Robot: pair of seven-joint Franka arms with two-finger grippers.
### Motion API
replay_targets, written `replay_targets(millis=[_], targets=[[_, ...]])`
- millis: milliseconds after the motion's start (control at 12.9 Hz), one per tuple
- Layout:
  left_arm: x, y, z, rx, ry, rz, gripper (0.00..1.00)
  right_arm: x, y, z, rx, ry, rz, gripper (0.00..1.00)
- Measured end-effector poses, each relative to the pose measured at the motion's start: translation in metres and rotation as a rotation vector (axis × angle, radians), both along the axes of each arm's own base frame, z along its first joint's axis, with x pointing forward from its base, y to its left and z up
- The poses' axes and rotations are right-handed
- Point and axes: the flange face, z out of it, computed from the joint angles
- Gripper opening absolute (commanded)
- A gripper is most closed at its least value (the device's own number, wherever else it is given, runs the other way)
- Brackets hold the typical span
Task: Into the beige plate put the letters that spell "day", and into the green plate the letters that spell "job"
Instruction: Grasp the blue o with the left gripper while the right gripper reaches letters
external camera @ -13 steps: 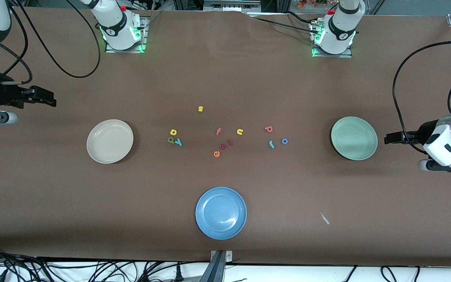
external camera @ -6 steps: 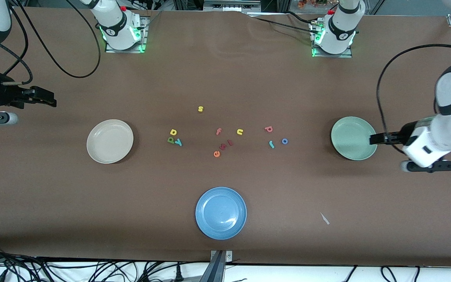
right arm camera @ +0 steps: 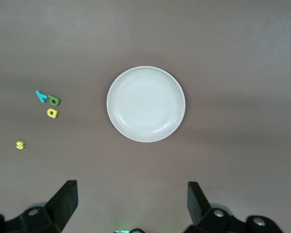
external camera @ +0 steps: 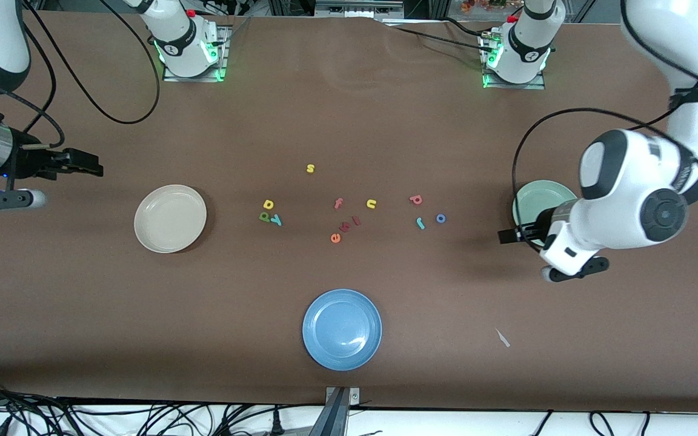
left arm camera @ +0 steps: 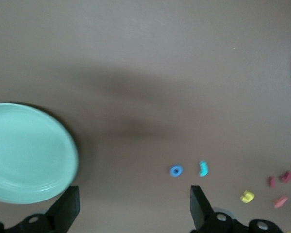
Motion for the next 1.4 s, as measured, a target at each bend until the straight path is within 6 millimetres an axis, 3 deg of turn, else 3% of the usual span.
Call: replay_targets(millis=[388,699,931,1164,1397], targets=[[-0.038,-0.057,-0.085,0.042,-0.005,0.139,1.00,0.011,0.051,-0.016,-0.004,-0.024,0.001,1.00],[-0.065,-0.093,-0.132,0.077,0.026,0.218,0.95,0.019,0.082,-0.044,-0.010,-0.009,0.001,1.00],[-0.072,-0.106,-0.154,0.088,0.037,0.224,0.72,0.024,0.111,-0.063,-0.013,-0.016,0.004,1.00],[-0.078,-0.105,-0.167,0.096,0.029,0.223,0.71,0.026,0.150,-0.102,-0.008,-0.054,-0.026,1.00],[-0.090,-0.111,-0.179,0.098,0.019,0.218,0.67,0.008,0.187,-0.156,0.007,-0.074,-0.059,1.00]])
